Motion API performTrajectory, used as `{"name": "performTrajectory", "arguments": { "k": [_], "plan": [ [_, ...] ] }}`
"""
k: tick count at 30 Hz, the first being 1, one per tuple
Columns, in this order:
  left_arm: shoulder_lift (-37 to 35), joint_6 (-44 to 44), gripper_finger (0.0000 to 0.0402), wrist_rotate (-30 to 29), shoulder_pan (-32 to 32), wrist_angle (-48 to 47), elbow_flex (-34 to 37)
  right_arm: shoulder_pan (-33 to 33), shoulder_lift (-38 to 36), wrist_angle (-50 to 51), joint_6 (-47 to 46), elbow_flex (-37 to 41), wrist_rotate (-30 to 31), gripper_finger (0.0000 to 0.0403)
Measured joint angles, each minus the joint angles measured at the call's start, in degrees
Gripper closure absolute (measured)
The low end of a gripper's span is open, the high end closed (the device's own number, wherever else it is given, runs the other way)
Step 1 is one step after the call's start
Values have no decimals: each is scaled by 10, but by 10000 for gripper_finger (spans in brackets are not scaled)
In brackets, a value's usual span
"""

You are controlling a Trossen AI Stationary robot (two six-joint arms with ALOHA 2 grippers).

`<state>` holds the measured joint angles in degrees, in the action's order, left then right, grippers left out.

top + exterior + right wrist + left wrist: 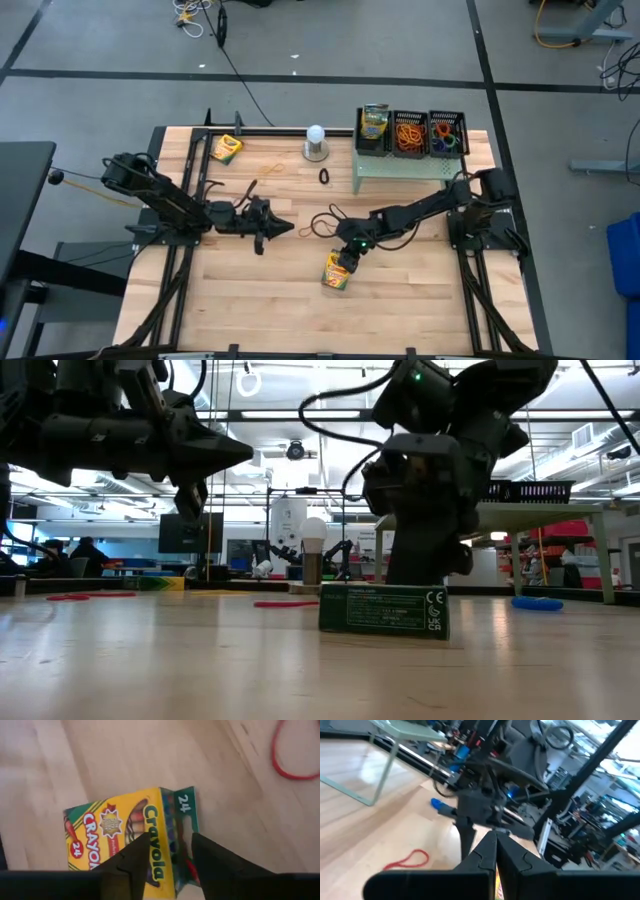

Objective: Pick & Place Office Desk Supplies
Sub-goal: Put the bottom crayon box into the left basket on the shelf

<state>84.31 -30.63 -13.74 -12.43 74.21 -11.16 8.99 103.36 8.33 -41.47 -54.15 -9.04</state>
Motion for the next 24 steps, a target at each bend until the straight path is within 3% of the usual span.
{"name": "performTrajectory", "arguments": {
  "k": [12,19,24],
  "plan": [
    [0,2,392,-35,2,-2,0,3,14,-30,54,-1,-18,389],
    [0,0,383,-43,21,-9,0,6,-13,7,64,1,22,399],
    [0,0,384,-43,43,-17,0,24,-61,69,62,1,92,401]
  ]
}}
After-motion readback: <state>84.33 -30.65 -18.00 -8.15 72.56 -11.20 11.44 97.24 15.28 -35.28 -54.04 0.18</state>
